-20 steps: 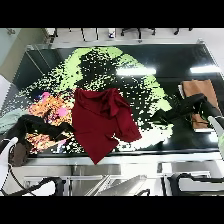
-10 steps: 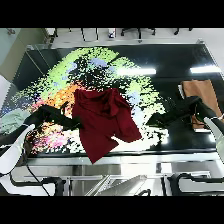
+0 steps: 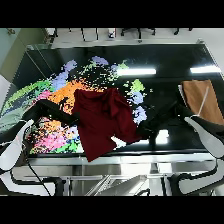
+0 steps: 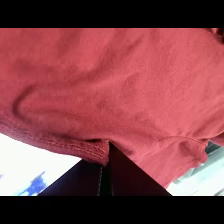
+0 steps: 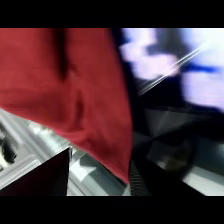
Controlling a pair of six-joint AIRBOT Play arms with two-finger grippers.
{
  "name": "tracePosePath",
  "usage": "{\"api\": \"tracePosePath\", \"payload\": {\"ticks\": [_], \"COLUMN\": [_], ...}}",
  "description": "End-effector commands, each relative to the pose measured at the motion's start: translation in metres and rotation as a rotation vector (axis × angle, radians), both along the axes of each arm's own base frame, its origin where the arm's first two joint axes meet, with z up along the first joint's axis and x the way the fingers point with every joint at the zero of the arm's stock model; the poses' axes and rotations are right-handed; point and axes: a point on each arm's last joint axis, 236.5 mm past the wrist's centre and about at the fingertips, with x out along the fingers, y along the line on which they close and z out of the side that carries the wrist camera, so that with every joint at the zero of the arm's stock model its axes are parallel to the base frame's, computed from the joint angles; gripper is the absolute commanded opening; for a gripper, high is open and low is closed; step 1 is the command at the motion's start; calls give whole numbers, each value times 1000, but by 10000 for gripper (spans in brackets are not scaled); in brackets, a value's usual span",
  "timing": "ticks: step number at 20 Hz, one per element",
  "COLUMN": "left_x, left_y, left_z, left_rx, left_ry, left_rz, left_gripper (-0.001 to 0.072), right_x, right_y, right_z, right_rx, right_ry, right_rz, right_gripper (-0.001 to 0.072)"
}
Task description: Fold the shirts.
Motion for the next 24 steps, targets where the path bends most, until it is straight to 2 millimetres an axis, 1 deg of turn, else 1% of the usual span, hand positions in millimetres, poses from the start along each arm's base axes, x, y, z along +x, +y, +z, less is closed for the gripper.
{"api": "tracePosePath", "payload": {"ticks": [1,2,3,4,5,6,7,8,9,10,11,12,13,14,15,16,17,18,19,20,21,22,23,24], "left_x": [-3,-1,3,9,16,23,29,33,35,36,30,19,1,-21,-51,-85,-116,-144,-165,-181,-190,-192,-187,-176], "left_y": [-1,-1,0,0,3,7,10,15,20,26,32,37,41,43,45,46,47,50,58,67,77,86,91,93], "left_z": [3,9,19,34,56,83,119,160,205,253,308,361,420,472,525,570,606,634,652,663,669,669,664,656], "left_rx": [-8,-7,-5,0,6,7,7,10,18,28,38,49,61,72,87,109,141,190,261,346,422,480,505,500], "left_ry": [11,-8,-51,-105,-179,-252,-340,-437,-546,-666,-801,-936,-1096,-1244,-1402,-1547,-1665,-1763,-1825,-1862,-1868,-1853,-1817,-1770], "left_rz": [-9,-9,-11,-7,4,12,15,27,45,75,113,146,182,215,248,273,298,337,385,432,477,498,499,480], "left_gripper": [14,14,14,14,14,14,14,14,14,14,14,14,14,14,14,14,14,14,14,14,14,14,14,14], "right_x": [-10,-6,-1,6,17,32,49,67,87,101,109,108,97,80,57,30,4,-27,-51,-71,-92,-106,-113,-112], "right_y": [13,18,20,21,24,28,32,33,31,25,16,8,-1,-9,-16,-23,-31,-41,-52,-62,-70,-77,-80,-84], "right_z": [-14,-10,-6,0,12,33,66,105,156,210,274,334,397,451,503,551,591,631,659,680,696,704,705,702], "right_rx": [-13,8,15,21,32,56,95,127,149,161,171,174,174,169,162,148,122,83,40,-3,-45,-82,-117,-153], "right_ry": [22,18,4,-21,-58,-110,-191,-290,-420,-561,-724,-883,-1063,-1224,-1381,-1540,-1685,-1844,-1964,-2062,-2145,-2193,-2213,-2212], "right_rz": [40,23,17,13,1,-18,-25,-35,-61,-86,-116,-137,-154,-174,-201,-235,-279,-340,-401,-460,-511,-540,-548,-546], "right_gripper": [201,53,22,22,22,21,21,21,21,21,21,21,21,21,21,21,21,21,21,21,21,21,22,22]}}
